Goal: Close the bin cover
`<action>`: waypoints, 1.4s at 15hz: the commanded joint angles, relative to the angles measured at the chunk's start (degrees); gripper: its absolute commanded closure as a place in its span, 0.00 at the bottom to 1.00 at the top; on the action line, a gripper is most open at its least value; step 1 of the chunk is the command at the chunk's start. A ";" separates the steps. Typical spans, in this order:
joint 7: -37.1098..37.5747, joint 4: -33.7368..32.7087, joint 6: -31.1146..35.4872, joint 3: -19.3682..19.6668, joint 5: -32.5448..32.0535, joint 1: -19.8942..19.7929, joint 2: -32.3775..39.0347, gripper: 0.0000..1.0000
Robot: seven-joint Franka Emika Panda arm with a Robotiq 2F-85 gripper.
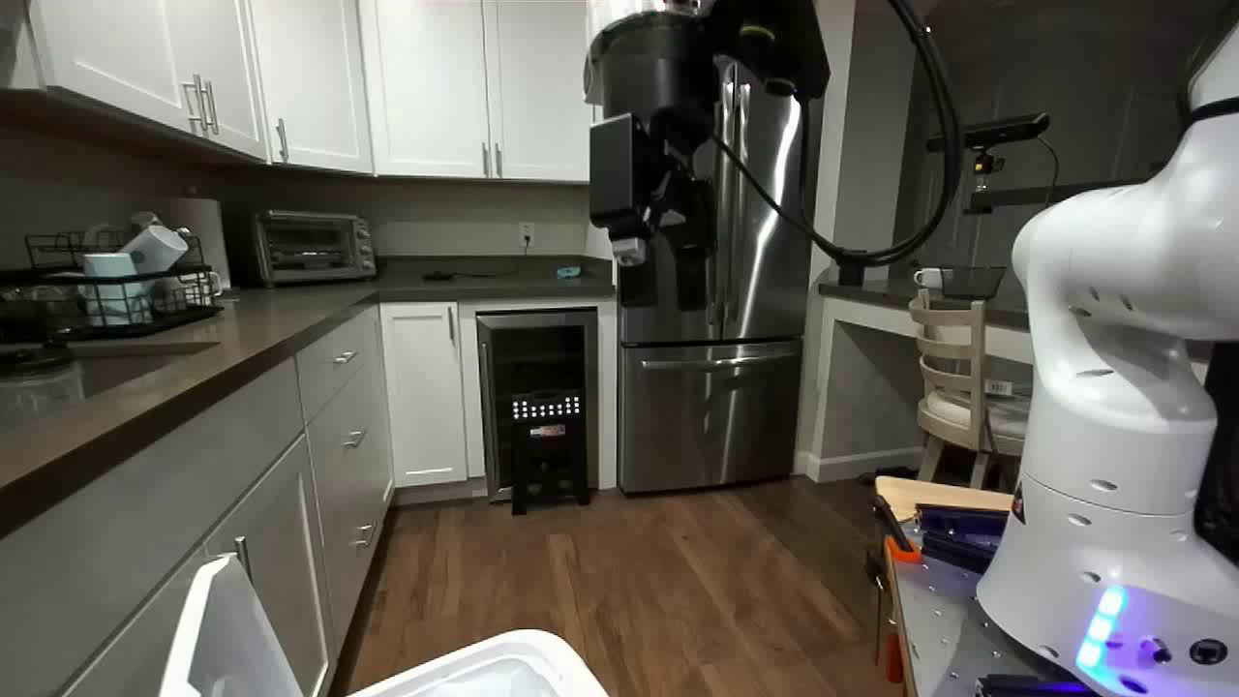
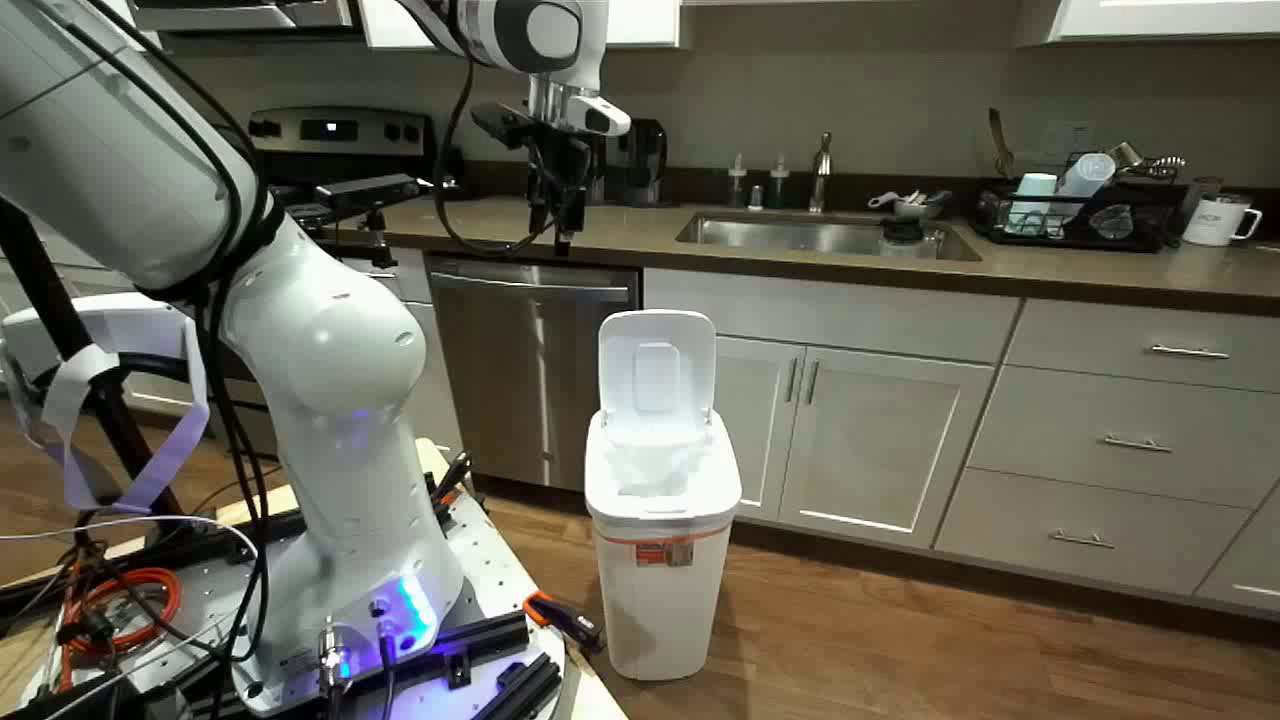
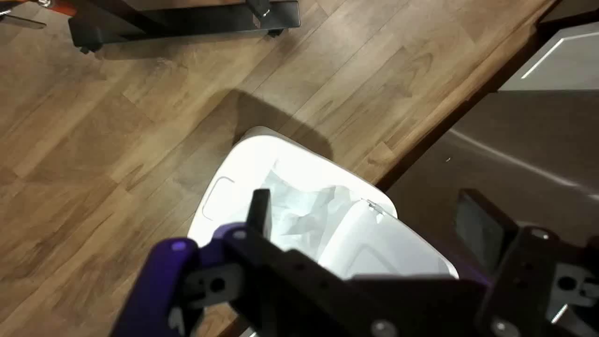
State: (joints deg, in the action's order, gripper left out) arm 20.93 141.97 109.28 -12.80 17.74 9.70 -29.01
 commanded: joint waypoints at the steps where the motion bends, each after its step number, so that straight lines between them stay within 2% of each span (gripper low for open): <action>1: -0.08 -0.08 -0.13 -0.16 0.06 -0.21 -0.01 0.00; 6: -0.08 -0.08 -0.13 -0.16 0.06 -0.21 -0.01 0.00; 11: -7.34 1.71 8.92 1.26 -1.60 -0.79 6.01 0.00; 14: -14.07 1.16 19.57 1.79 -3.34 -0.55 14.73 0.00; 17: -21.04 -2.74 29.52 2.13 -4.66 0.35 26.82 0.00; 19: -24.62 -8.14 31.35 1.90 -6.08 0.54 34.47 0.00; 21: -27.08 -15.95 30.35 1.55 -8.94 0.60 42.17 0.00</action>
State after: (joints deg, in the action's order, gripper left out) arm -1.96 137.11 140.34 -11.23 12.06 9.90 2.08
